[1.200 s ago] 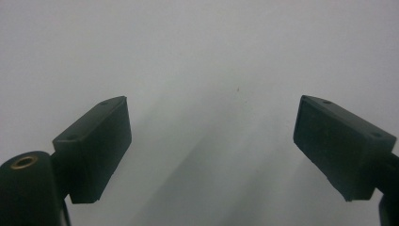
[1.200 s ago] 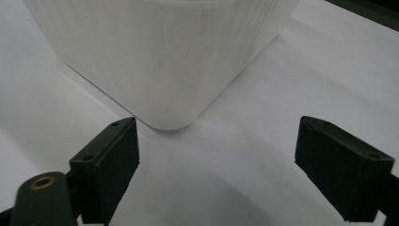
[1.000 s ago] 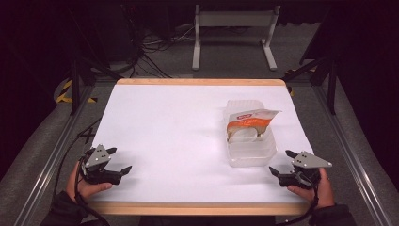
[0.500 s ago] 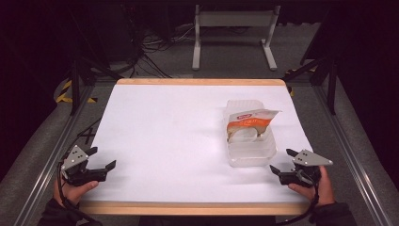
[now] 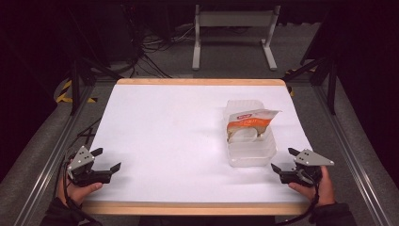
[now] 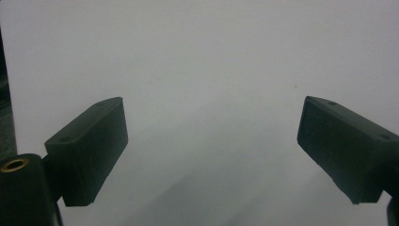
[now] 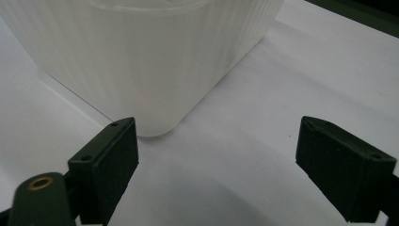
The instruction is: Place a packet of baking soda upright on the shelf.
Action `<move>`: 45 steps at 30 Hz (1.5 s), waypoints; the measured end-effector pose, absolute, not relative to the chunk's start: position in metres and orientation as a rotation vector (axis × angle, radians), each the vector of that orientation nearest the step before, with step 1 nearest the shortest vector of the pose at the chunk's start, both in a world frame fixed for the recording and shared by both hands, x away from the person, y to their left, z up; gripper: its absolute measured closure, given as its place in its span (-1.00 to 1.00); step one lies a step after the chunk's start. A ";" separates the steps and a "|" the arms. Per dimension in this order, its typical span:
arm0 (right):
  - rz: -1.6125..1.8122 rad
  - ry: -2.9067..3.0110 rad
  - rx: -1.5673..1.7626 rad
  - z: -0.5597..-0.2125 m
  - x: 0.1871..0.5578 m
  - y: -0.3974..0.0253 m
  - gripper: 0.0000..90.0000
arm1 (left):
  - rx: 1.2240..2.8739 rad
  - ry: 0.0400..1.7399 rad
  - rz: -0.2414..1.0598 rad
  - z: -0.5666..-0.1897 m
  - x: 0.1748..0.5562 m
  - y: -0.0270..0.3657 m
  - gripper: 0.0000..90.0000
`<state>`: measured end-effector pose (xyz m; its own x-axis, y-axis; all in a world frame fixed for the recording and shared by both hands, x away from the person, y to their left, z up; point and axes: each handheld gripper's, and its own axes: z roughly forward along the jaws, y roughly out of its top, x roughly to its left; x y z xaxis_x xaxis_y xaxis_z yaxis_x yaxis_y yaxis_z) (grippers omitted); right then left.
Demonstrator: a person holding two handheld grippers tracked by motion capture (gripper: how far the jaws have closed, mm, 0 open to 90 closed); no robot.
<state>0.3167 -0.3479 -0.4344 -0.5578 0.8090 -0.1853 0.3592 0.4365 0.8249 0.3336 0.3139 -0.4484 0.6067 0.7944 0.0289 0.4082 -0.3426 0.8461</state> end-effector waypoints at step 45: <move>1.013 2.135 0.993 -0.438 0.319 -0.350 -0.67 | 2.015 0.938 0.554 -0.450 0.339 0.302 -0.78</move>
